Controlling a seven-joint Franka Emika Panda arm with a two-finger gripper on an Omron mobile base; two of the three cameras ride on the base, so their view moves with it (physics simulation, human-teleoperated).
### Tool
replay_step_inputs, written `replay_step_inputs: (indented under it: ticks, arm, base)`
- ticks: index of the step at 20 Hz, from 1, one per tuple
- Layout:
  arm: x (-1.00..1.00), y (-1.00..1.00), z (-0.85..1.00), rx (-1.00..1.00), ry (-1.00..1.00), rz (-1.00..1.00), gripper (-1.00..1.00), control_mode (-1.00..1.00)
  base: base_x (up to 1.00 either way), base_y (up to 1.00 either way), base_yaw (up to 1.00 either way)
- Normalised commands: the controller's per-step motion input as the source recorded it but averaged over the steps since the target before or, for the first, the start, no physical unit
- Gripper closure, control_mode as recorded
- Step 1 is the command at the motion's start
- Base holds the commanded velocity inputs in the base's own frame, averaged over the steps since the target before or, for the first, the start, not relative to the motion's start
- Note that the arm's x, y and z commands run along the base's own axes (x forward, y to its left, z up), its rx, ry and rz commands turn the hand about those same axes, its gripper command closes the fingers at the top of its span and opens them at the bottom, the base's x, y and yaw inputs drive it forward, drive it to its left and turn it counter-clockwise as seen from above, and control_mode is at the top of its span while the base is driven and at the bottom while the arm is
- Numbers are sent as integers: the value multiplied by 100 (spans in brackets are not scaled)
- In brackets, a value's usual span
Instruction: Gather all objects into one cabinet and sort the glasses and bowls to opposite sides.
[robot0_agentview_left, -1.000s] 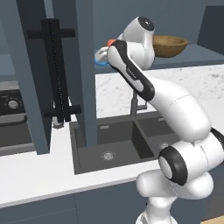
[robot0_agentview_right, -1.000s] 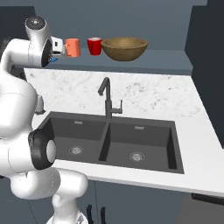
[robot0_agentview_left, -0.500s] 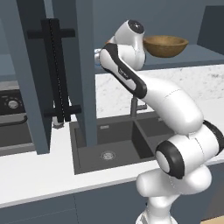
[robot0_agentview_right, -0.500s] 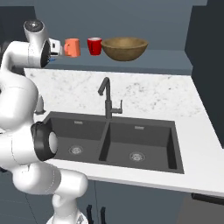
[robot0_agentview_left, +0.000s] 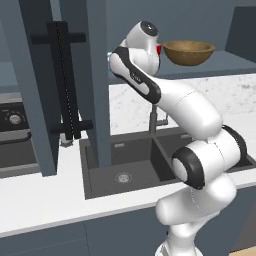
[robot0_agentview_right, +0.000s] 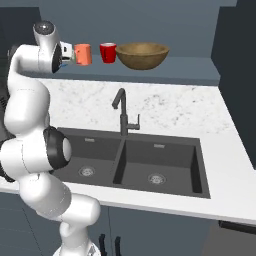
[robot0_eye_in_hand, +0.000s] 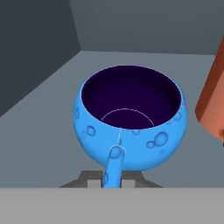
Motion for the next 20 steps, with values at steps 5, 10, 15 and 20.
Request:
replay_step_inputs:
  ticks: [5, 10, 15, 20]
  arm:
    - [25, 8, 0, 0, 0, 0, 100, -100]
    - [31, 27, 0, 0, 0, 0, 100, -100]
    - [28, 34, 0, 0, 0, 0, 100, -100]
    - [38, 37, 0, 0, 0, 0, 100, -100]
  base:
    - [0, 0, 0]
    - [0, 0, 0]
    - [0, 0, 0]
    - [0, 0, 0]
